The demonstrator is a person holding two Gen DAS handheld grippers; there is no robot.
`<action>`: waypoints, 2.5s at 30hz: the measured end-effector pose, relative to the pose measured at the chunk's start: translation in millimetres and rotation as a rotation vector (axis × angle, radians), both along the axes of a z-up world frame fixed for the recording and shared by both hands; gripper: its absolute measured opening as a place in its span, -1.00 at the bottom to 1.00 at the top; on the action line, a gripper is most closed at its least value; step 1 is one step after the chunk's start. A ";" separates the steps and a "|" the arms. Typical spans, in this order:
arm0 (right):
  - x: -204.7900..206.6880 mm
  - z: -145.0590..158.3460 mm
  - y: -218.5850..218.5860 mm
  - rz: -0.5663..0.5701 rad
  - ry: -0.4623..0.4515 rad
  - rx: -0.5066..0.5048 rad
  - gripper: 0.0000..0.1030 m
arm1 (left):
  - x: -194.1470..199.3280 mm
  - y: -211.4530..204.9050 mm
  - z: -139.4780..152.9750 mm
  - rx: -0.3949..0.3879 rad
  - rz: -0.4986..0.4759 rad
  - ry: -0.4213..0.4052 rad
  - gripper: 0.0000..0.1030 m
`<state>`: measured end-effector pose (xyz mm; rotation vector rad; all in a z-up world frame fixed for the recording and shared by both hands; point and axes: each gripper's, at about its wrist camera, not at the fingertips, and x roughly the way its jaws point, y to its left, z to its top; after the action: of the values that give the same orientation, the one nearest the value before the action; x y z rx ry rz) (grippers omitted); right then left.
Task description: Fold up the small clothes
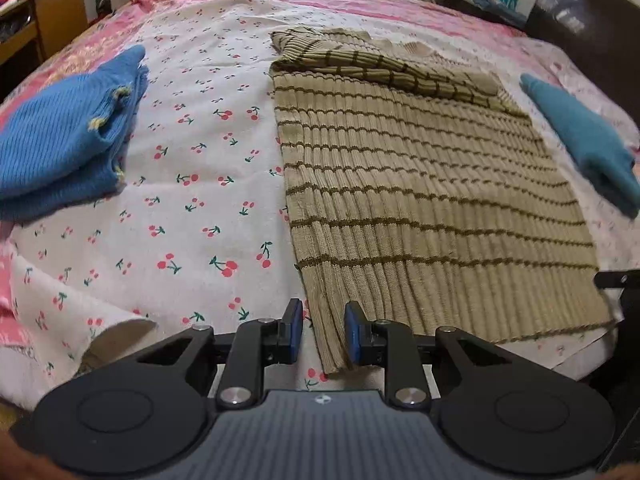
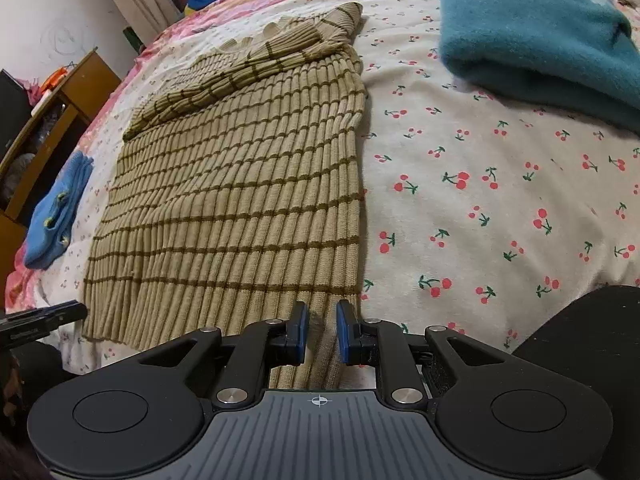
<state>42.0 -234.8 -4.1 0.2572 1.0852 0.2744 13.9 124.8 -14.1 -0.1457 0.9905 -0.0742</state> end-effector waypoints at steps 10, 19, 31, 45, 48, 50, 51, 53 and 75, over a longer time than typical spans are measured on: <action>-1.7 3.3 -11.0 -0.019 -0.008 0.008 -0.66 | 3.9 12.4 2.1 -0.037 0.042 0.003 -0.41; 1.6 -5.3 -2.4 0.011 0.023 0.010 -0.66 | 13.4 -5.4 -11.6 -0.007 -0.009 0.060 -0.47; 2.7 -7.1 -3.0 0.007 0.034 0.023 -0.66 | 2.2 16.7 0.8 -0.087 0.040 0.037 -0.48; 3.0 -8.9 -3.6 0.003 0.035 0.031 -0.66 | 15.6 -15.8 -12.6 0.041 -0.025 0.071 -0.48; 3.0 -8.8 -3.2 0.003 0.035 0.032 -0.66 | 17.3 -14.7 -14.6 0.038 -0.012 0.083 -0.48; 2.5 -8.3 -2.8 0.007 0.034 0.031 -0.66 | 15.9 -10.4 -13.1 0.012 0.002 0.085 -0.63; 2.3 -7.9 -2.3 0.011 0.033 0.032 -0.66 | 14.8 -6.9 -12.4 -0.014 0.010 0.084 -0.70; 1.7 -7.4 -3.5 0.014 0.032 0.045 -0.74 | 13.5 1.0 -10.0 -0.069 0.042 0.081 -0.73; 54.3 61.7 -55.8 -0.228 -0.218 0.612 -0.88 | 79.7 64.4 65.6 -0.642 0.245 -0.266 -0.76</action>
<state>96.2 -290.5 57.6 0.8716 0.7254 0.4154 93.5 189.2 51.6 -0.8231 0.6493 -0.1803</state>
